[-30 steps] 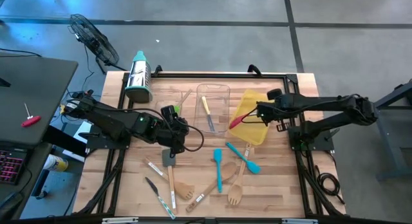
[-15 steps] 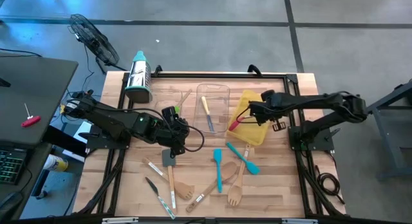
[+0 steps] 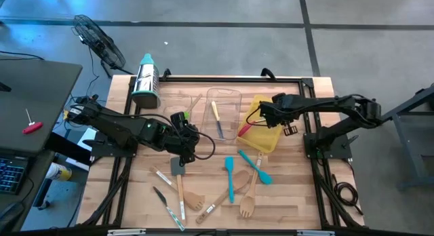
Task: Pick & Place Kitchen Items
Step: Put the red slotted spoon into the yellow bin, then put the gray spatula into the left transparent bin
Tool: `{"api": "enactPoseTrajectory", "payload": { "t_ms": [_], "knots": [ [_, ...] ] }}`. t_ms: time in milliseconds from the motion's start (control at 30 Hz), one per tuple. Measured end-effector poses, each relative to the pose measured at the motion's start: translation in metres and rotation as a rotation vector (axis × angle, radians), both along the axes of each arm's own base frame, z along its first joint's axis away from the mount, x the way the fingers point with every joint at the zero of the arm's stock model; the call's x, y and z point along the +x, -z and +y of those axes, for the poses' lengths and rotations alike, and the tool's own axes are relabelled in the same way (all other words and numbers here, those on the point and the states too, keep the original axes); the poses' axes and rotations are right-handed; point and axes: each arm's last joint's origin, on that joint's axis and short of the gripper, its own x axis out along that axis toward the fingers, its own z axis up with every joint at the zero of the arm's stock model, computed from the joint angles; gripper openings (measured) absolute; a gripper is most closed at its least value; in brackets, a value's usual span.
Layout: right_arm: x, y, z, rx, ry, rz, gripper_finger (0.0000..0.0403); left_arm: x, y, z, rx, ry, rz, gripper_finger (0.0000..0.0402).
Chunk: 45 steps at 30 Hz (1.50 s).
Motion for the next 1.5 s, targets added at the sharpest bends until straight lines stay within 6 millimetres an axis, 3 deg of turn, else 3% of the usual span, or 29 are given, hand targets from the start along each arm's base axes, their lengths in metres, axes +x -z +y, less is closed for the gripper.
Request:
{"api": "enactPoseTrajectory", "payload": {
  "t_ms": [300, 533, 867, 1333, 1500],
  "knots": [
    [0.0, 0.001, -0.006, 0.04, 0.026, -0.03, 0.0052, 0.0, 0.0, 0.0, 0.0, 0.0, 0.0, 0.0255],
    [0.0, 0.001, -0.007, 0.034, 0.034, -0.043, 0.0109, 0.0, 0.0, 0.0, 0.0, 0.0, 0.0, 0.0255],
    [0.001, 0.0, -0.004, 0.011, 0.068, -0.051, 0.0098, 0.0, 0.0, 0.0, 0.0, 0.001, 0.0, 0.0255],
    [0.002, -0.005, 0.023, -0.311, -0.032, 0.046, 0.0098, 0.0, 0.0, 0.0, 0.005, 0.003, 0.003, 0.0255],
    [0.004, -0.011, 0.041, -0.565, -0.106, 0.027, 0.0098, -0.001, 0.001, 0.0, 0.007, 0.003, 0.011, 0.0255]
  ]
}}
